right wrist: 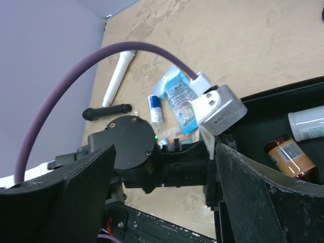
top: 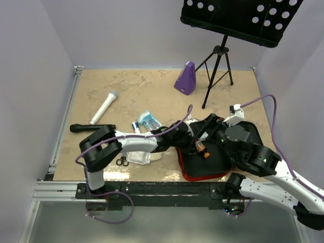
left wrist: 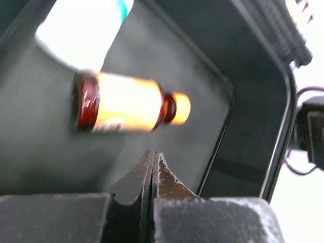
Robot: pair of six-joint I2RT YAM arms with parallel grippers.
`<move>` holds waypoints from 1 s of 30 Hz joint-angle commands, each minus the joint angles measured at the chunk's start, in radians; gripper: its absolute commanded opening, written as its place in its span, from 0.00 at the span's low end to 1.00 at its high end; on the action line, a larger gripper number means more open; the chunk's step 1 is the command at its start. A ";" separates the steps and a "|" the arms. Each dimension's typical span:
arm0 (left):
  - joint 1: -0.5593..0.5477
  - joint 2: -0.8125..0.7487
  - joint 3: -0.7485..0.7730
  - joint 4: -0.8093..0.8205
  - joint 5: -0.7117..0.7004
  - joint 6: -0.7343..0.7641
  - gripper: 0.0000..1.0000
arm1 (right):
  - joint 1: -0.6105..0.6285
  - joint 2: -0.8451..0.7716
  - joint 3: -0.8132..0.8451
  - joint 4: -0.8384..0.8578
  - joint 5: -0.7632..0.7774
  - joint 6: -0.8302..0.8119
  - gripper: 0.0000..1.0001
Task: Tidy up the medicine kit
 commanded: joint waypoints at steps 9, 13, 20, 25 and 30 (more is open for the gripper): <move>0.004 -0.149 -0.093 -0.329 -0.401 -0.028 0.00 | 0.003 -0.001 -0.026 0.002 0.036 -0.002 0.84; 0.045 -0.152 -0.101 -0.372 -0.466 -0.030 0.00 | 0.003 0.006 -0.043 0.011 0.046 -0.007 0.85; 0.119 -0.178 -0.157 -0.379 -0.498 -0.028 0.00 | 0.003 0.085 -0.064 0.007 0.055 0.019 0.85; 0.164 -0.207 -0.183 -0.385 -0.512 -0.004 0.00 | 0.003 0.131 -0.072 0.042 0.032 0.012 0.85; 0.225 -0.245 -0.182 -0.393 -0.527 0.045 0.00 | 0.003 0.154 -0.081 0.076 0.020 0.002 0.85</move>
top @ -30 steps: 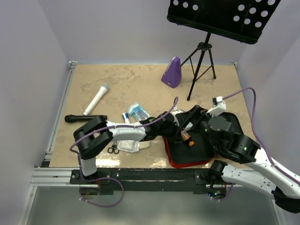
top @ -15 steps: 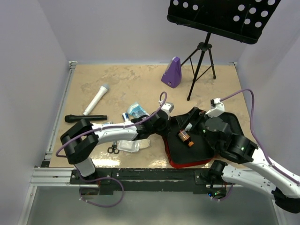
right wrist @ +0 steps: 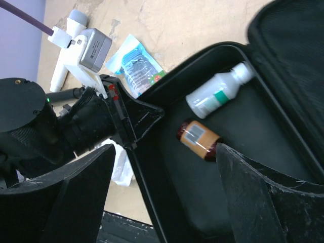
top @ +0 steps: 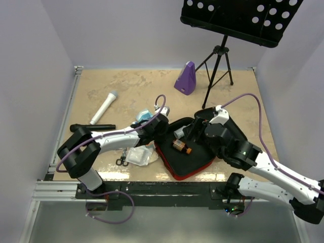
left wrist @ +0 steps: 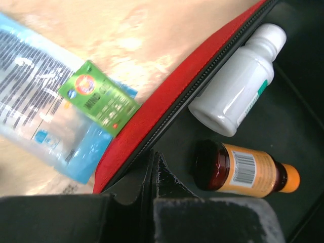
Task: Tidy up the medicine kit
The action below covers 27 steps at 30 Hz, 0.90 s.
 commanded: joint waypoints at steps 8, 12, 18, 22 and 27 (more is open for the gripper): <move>0.090 -0.106 -0.012 -0.098 0.016 0.136 0.00 | 0.003 0.019 -0.025 0.084 -0.004 -0.009 0.86; 0.055 -0.197 -0.029 -0.041 0.128 0.176 0.01 | 0.003 0.019 -0.031 0.095 -0.003 -0.017 0.86; -0.112 -0.156 0.089 -0.198 0.072 0.317 0.42 | 0.003 0.032 -0.040 0.102 -0.009 -0.026 0.87; -0.122 -0.136 0.074 -0.221 0.075 0.377 0.64 | 0.003 0.026 -0.037 0.104 -0.004 -0.032 0.87; -0.128 -0.131 0.062 -0.192 0.046 0.512 0.87 | 0.003 -0.009 -0.043 0.095 -0.004 -0.029 0.87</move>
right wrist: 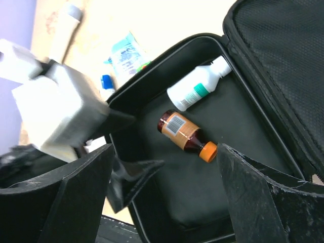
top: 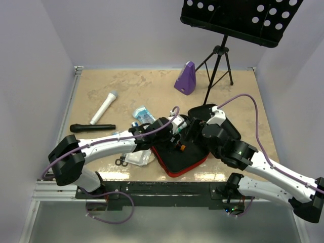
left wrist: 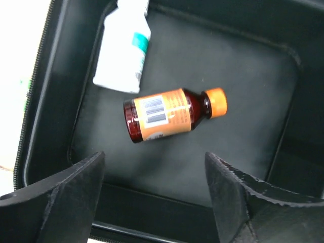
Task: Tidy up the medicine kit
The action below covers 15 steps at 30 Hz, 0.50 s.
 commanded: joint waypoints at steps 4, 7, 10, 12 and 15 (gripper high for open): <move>-0.006 0.023 -0.021 0.079 -0.021 0.228 0.89 | 0.004 -0.083 0.007 0.023 0.000 0.013 0.87; -0.006 0.061 -0.015 0.105 -0.024 0.262 0.89 | 0.004 -0.142 0.018 0.022 -0.003 0.016 0.86; -0.007 0.083 -0.016 0.143 0.005 0.298 0.88 | 0.004 -0.199 0.027 0.023 -0.005 0.018 0.86; -0.010 0.095 -0.013 0.165 0.011 0.317 0.88 | 0.004 -0.230 0.040 0.014 0.004 0.016 0.86; -0.019 0.112 -0.002 0.172 -0.004 0.345 0.89 | 0.004 -0.250 0.069 -0.013 0.026 0.015 0.86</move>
